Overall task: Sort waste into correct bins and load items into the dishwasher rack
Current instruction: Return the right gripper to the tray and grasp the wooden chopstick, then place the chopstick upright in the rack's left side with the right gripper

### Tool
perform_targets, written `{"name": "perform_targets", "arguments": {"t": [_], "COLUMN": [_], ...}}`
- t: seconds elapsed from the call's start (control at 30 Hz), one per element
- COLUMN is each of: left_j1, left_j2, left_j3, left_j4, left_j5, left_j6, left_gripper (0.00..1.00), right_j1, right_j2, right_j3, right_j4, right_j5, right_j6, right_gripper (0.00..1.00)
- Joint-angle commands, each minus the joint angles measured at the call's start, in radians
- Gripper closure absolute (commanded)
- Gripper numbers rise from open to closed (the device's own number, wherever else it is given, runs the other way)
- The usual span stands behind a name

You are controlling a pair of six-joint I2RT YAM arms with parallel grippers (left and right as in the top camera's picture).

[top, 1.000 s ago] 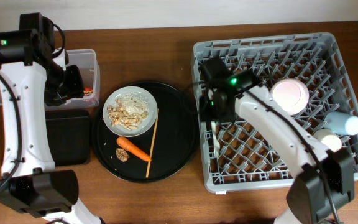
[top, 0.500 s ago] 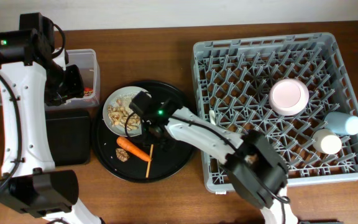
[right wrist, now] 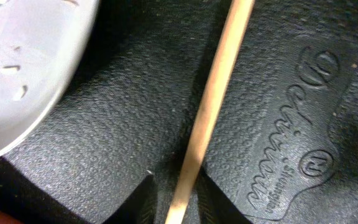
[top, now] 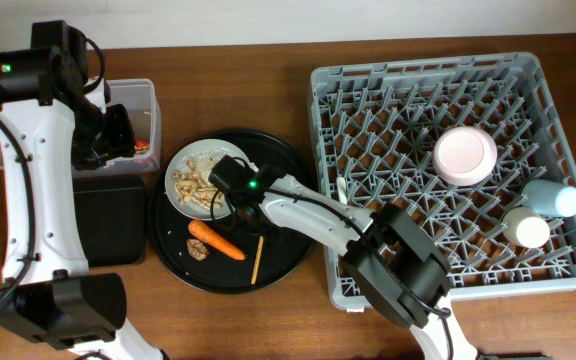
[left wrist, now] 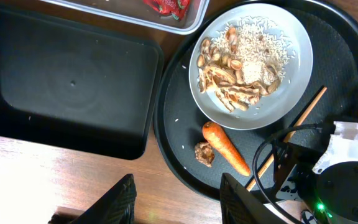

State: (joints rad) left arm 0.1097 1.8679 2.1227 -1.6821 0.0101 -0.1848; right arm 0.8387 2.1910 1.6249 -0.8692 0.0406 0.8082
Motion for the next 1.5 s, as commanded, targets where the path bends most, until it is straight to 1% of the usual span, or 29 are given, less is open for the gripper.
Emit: {"name": "perform_targets", "arguments": {"t": [0.0,0.07,0.17,0.3,0.4,0.5,0.57,0.63,0.7,0.73,0.83,0.9,0.97,1.0,1.03,1.07,1.1,1.17,1.23,1.3,1.33,1.37,1.43,1.47], "left_j1": [0.003,0.003,0.003,0.003,0.003,0.003,0.003,0.003,0.003,0.003,0.003,0.003,0.003,0.002,0.002,0.002,0.002,0.002,0.002,-0.018,-0.035,-0.067,-0.139,-0.177], "left_j2": [-0.024,-0.024,-0.024,-0.024,-0.024,-0.024,-0.024,-0.024,-0.024,-0.024,-0.024,-0.024,-0.024,-0.024,-0.024,-0.024,-0.024,-0.024,-0.024,-0.024,-0.024,-0.023,-0.023,-0.02], "left_j3": [0.002,0.002,0.002,0.002,0.002,0.002,0.002,0.002,0.002,0.002,0.002,0.002,0.002,0.002,0.002,0.002,0.002,0.002,0.002,0.0,-0.004,-0.018,-0.072,-0.108], "left_j4": [0.002,0.002,0.002,0.002,0.002,0.002,0.002,0.002,0.004,0.006,0.005,0.004,0.004,0.004,0.004,0.004,0.005,0.005,0.006,0.023,0.037,0.062,0.121,0.156], "left_j5": [-0.006,-0.006,-0.007,-0.007,-0.007,-0.007,-0.007,-0.007,-0.007,-0.006,-0.006,-0.006,-0.006,-0.006,-0.006,-0.006,-0.006,0.005,0.036,0.062,0.062,0.065,0.065,0.065], "left_j6": [-0.013,-0.013,-0.013,-0.012,-0.012,-0.012,-0.012,-0.012,-0.012,-0.013,-0.013,-0.013,-0.013,-0.013,-0.013,-0.013,-0.013,-0.013,-0.013,-0.012,-0.012,-0.012,-0.013,-0.013], "left_gripper": [0.57,0.57,0.57,0.57,0.57,0.57,0.57,0.57,0.57,0.57,0.57,0.57,0.57,0.52,0.51,0.51,0.51,0.5,0.49,0.49,0.49,0.49,0.49,0.49], "right_j1": [0.006,0.005,0.005,0.001,-0.037,-0.125,-0.188,-0.272,-0.331,-0.358,-0.385,-0.385,-0.385,-0.385,-0.385,-0.385,-0.385,-0.39,-0.411,-0.474,-0.515,-0.573,-0.703,-0.772], "right_j2": [0.024,0.024,0.024,0.014,0.004,-0.06,-0.134,-0.229,-0.276,-0.287,-0.286,-0.286,-0.286,-0.286,-0.286,-0.286,-0.289,-0.307,-0.361,-0.453,-0.496,-0.543,-0.615,-0.636], "right_j3": [-0.005,-0.005,0.011,0.095,0.188,0.24,0.246,0.246,0.246,0.246,0.189,0.105,0.003,-0.042,-0.062,-0.071,-0.066,-0.013,0.074,0.121,0.122,0.122,0.122,0.122], "right_j4": [-0.012,-0.013,-0.013,-0.031,-0.124,-0.262,-0.304,-0.367,-0.432,-0.464,-0.515,-0.488,-0.407,-0.359,-0.333,-0.316,-0.304,-0.328,-0.375,-0.399,-0.401,-0.421,-0.494,-0.541], "right_j5": [0.011,-0.008,-0.011,-0.01,0.001,0.084,0.103,0.099,0.092,0.053,-0.007,-0.007,-0.021,-0.039,-0.048,-0.061,-0.064,-0.061,-0.029,-0.029,-0.035,-0.042,-0.053,-0.065], "right_j6": [0.014,0.047,0.047,0.046,0.039,0.033,-0.044,-0.156,-0.232,-0.313,-0.459,-0.461,-0.461,-0.461,-0.461,-0.461,-0.461,-0.461,-0.46,-0.46,-0.46,-0.46,-0.467,-0.522], "right_gripper": [0.79,0.87,0.91,0.95,0.96,0.96,0.96,0.96,0.96,0.96,0.95,0.95,0.95,0.93,0.75,0.63,0.54,0.52,0.52,0.51,0.48,0.41,0.13,0.08]}}
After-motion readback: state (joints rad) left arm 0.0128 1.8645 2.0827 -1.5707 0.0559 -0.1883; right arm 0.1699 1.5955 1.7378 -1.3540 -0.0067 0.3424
